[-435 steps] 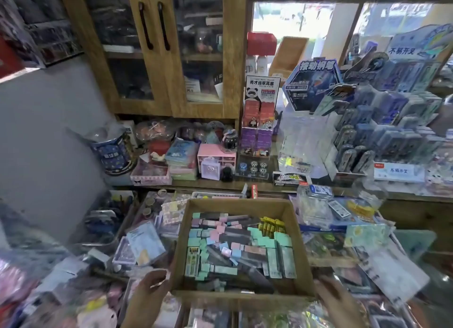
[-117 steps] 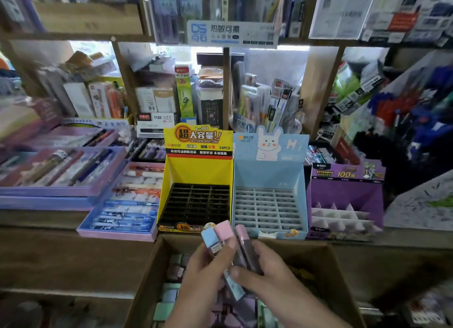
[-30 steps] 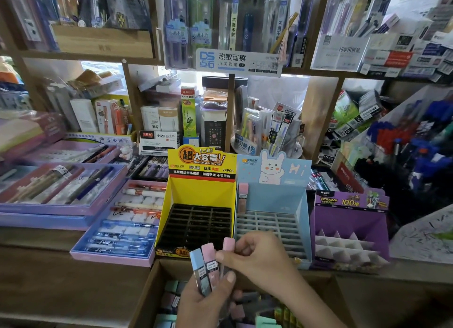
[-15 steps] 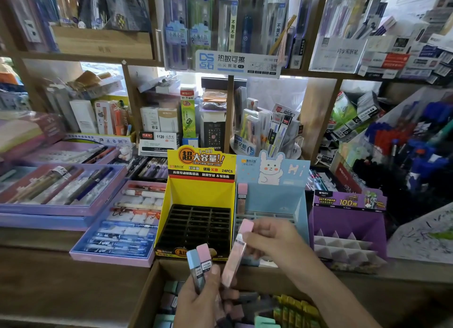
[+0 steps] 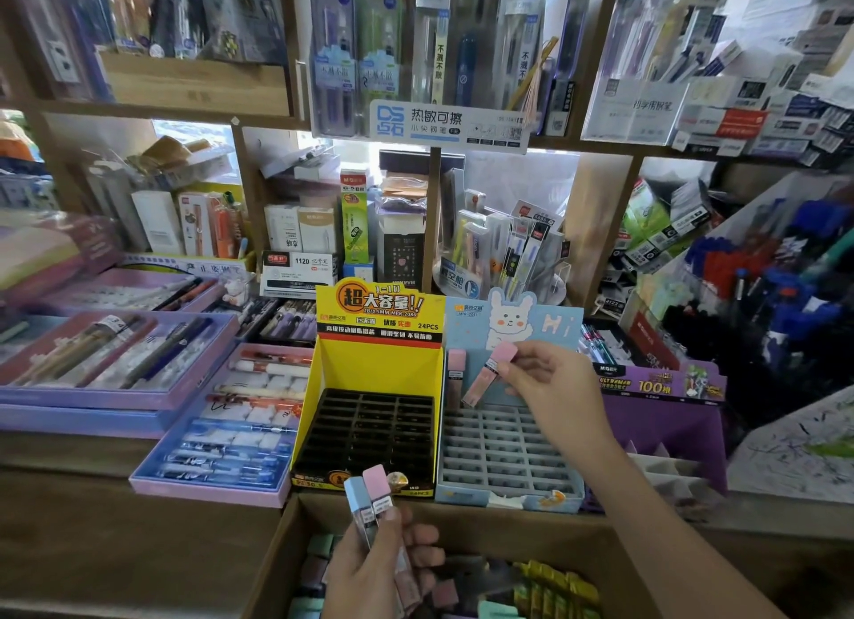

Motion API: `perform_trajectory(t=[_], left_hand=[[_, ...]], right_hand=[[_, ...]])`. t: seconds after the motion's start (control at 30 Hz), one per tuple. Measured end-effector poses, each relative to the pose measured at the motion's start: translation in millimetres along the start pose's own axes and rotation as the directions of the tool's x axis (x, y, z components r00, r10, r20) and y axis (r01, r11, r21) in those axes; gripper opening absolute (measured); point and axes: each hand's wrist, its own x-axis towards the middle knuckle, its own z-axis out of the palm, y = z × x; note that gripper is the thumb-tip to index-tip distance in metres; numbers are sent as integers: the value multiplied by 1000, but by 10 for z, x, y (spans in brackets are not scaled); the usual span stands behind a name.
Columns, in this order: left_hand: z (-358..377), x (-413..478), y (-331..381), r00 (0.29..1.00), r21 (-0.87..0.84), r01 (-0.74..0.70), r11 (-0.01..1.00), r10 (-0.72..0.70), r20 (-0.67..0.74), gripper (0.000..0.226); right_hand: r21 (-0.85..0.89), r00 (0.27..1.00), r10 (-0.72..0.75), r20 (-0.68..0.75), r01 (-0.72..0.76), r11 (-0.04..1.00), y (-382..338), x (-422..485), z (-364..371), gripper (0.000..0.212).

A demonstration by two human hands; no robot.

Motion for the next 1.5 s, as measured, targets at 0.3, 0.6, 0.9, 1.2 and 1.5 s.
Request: perform_trajectory(t=[0.3,0.6,0.9,1.2,1.5], left_hand=[[6,-26,45,999,-11,26,1000,-26,19,19],[11,-38,53,998,13,52,999,-52,22,21],[26,-36,55,998,-4,59,998,-59,15,21],[-3,-16,26,998,-13,63,998,-63,29,19],[-22,-24,11,999,-7,52,999,-52,8,16]], right_hand=[[-156,997,-37,65,46,987,104,116,92,19],[-361,988,-100,118,137,922,111,160,125,12],[-413,986,-102,130,147,899,147,165,179,11],[-450,999,-15,37,30,893,423,77,286,10],[-322,999,-31,-18,24,946,314,-148,275,20]])
